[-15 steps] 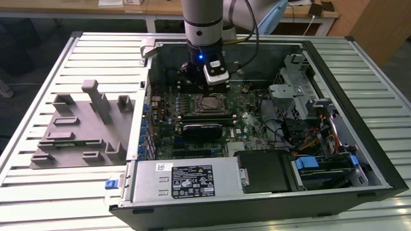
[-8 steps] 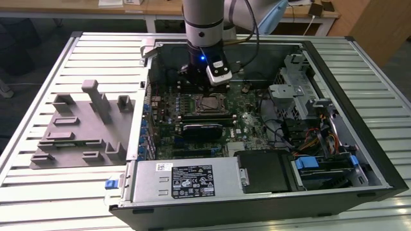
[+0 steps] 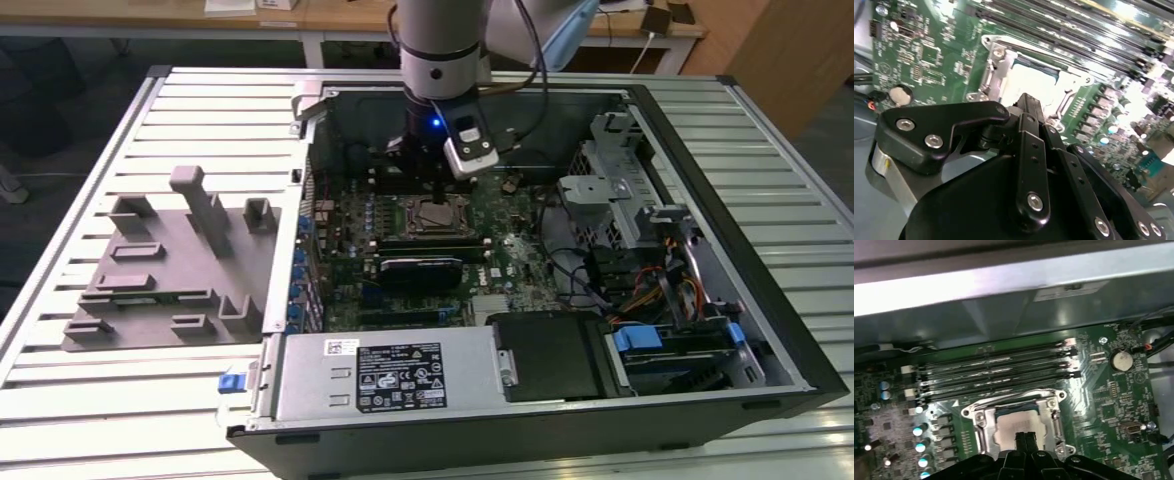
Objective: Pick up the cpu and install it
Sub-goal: 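Install the first cpu locking lever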
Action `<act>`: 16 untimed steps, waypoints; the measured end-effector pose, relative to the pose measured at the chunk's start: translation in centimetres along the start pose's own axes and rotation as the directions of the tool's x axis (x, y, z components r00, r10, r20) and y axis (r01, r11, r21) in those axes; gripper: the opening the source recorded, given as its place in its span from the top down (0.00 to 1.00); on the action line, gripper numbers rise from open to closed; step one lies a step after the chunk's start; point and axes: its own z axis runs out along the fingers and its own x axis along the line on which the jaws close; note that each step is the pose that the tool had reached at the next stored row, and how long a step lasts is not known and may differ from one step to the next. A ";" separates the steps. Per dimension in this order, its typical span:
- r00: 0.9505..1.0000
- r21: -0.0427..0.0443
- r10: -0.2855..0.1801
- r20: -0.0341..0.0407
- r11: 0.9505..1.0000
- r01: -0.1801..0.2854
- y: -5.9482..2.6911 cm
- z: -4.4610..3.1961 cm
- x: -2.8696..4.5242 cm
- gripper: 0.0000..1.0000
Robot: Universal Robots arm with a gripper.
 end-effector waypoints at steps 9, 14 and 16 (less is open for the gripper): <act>1.000 0.003 0.000 -0.005 1.000 0.000 -0.39 0.12 -0.45 0.89; 1.000 0.003 0.000 -0.005 1.000 0.000 -0.48 0.17 -0.37 0.89; 1.000 0.003 0.000 -0.004 1.000 0.000 -0.52 0.17 -0.18 0.89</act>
